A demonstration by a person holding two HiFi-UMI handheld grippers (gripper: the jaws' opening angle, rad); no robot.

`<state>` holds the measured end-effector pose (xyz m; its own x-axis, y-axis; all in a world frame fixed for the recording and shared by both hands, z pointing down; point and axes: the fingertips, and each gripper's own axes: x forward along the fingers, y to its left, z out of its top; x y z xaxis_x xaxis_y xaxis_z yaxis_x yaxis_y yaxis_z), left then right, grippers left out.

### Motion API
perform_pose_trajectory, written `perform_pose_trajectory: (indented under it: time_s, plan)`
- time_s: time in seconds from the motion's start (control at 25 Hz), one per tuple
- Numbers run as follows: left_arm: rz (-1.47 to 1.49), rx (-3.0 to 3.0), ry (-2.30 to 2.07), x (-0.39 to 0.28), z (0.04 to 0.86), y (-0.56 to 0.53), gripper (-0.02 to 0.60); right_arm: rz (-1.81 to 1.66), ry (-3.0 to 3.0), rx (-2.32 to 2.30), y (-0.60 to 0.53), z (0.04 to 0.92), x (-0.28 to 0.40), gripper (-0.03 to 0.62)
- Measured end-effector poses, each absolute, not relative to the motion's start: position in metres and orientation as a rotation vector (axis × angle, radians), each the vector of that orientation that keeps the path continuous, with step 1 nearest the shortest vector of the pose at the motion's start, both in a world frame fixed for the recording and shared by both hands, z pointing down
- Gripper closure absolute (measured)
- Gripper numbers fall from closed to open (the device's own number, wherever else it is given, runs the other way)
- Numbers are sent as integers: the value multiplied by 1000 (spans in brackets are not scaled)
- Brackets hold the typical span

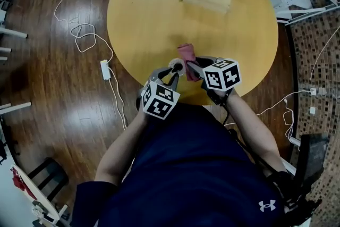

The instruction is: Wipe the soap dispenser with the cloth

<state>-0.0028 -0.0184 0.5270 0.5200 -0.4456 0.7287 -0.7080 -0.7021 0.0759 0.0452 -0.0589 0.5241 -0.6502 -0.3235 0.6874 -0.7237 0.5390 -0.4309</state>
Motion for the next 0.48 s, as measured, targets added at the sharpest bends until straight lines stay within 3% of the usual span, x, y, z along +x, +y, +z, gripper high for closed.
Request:
perform_pose_trajectory:
  time_s: [0.32, 0.48]
  plan:
    - [1029, 2384, -934, -1, 534, -23, 437, 981, -2222, 729, -52, 538, 28, 502]
    - [998, 2318, -1047, -26, 532, -27, 463, 991, -2212, 667, -20, 539, 28, 500]
